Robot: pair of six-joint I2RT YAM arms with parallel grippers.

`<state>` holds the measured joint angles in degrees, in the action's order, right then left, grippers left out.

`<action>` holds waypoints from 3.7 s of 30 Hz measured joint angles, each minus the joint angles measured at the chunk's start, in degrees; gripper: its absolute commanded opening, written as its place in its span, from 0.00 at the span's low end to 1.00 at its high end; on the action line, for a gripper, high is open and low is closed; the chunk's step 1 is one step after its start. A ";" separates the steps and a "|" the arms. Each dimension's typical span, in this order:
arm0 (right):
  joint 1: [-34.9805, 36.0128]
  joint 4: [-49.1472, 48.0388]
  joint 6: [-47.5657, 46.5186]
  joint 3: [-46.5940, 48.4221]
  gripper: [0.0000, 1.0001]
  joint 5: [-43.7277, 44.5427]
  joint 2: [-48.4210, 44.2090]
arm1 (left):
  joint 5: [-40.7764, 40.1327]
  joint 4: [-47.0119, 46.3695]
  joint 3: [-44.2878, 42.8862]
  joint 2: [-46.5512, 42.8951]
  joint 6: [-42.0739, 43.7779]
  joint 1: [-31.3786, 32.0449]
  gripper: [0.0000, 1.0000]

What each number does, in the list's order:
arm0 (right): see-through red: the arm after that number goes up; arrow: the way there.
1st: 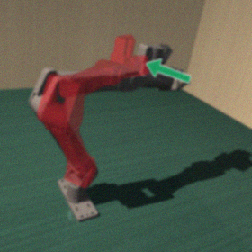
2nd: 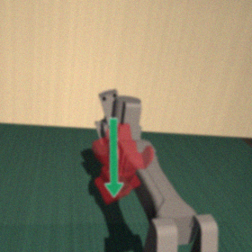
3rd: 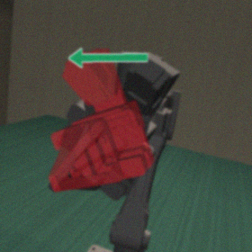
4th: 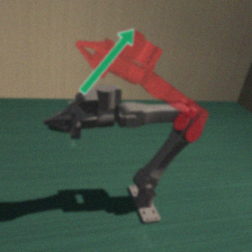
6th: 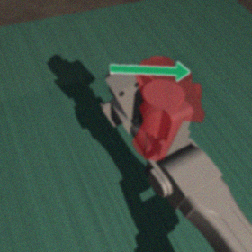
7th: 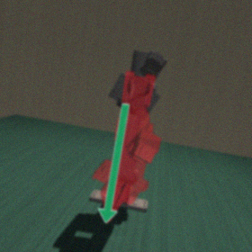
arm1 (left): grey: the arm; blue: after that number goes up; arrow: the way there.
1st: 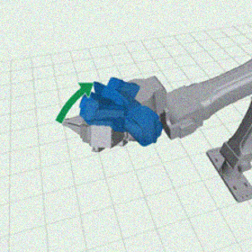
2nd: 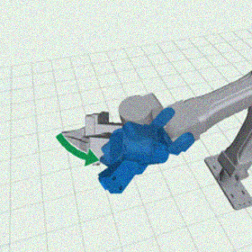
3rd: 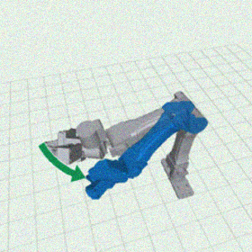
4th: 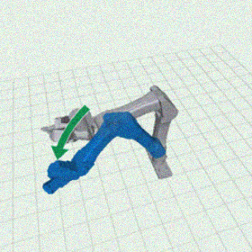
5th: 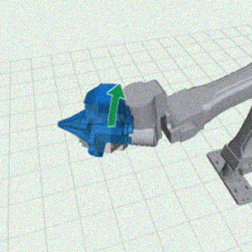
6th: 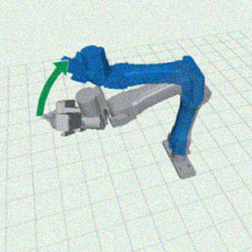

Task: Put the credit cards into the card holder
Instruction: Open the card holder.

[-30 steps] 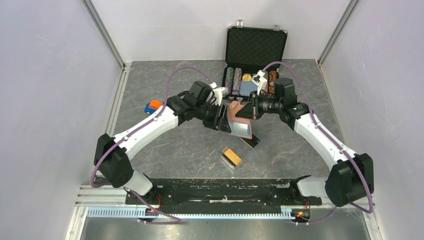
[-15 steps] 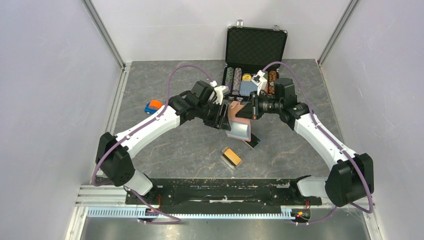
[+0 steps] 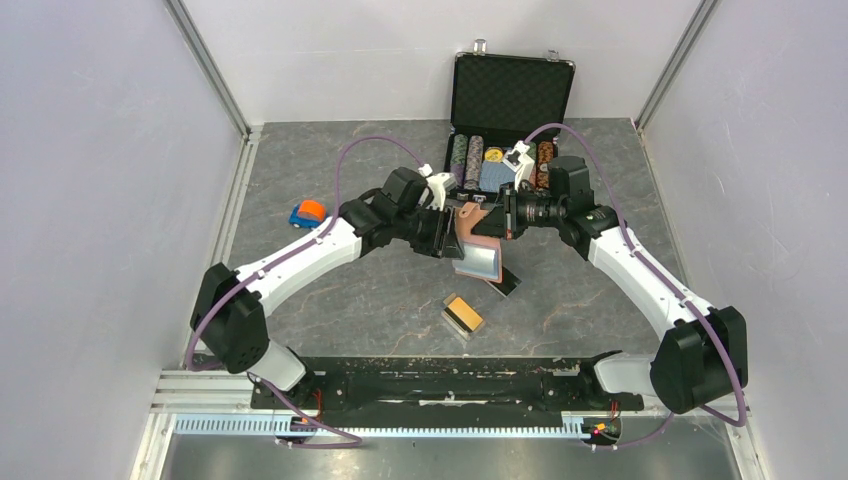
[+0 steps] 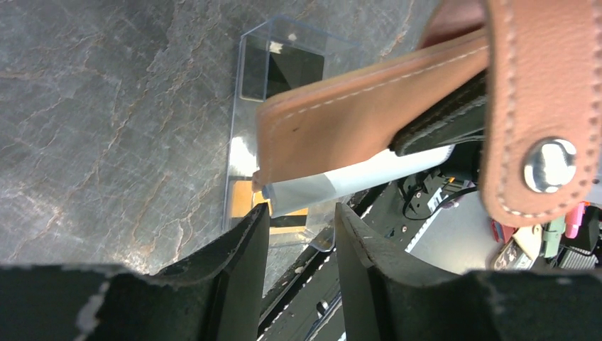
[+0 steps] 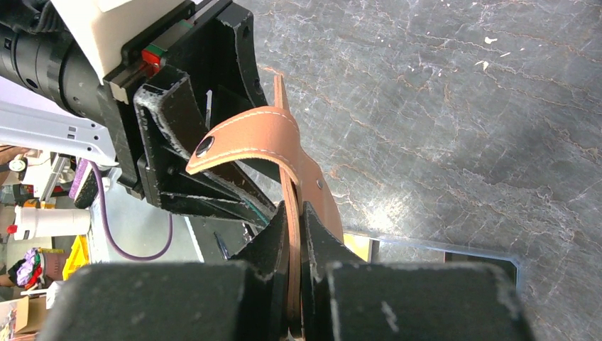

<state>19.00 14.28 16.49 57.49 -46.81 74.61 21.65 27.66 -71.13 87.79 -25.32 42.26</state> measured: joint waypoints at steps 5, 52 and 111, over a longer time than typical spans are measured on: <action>0.00 0.02 -0.02 0.00 0.00 0.00 0.00 | 1.55 -3.37 1.77 -1.11 -0.63 0.00 0.45; -0.09 -1.73 2.12 -0.68 0.00 0.13 -1.81 | 11.98 -48.22 22.58 -12.66 -27.54 -6.14 0.62; -0.11 -7.34 10.01 -2.14 0.00 -5.33 -1.90 | 19.52 -44.94 19.28 -5.99 -10.62 -8.39 0.41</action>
<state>18.90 6.94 26.50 55.35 -52.14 72.71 41.17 -17.28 -51.86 81.80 -35.94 33.87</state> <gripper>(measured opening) 0.022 0.529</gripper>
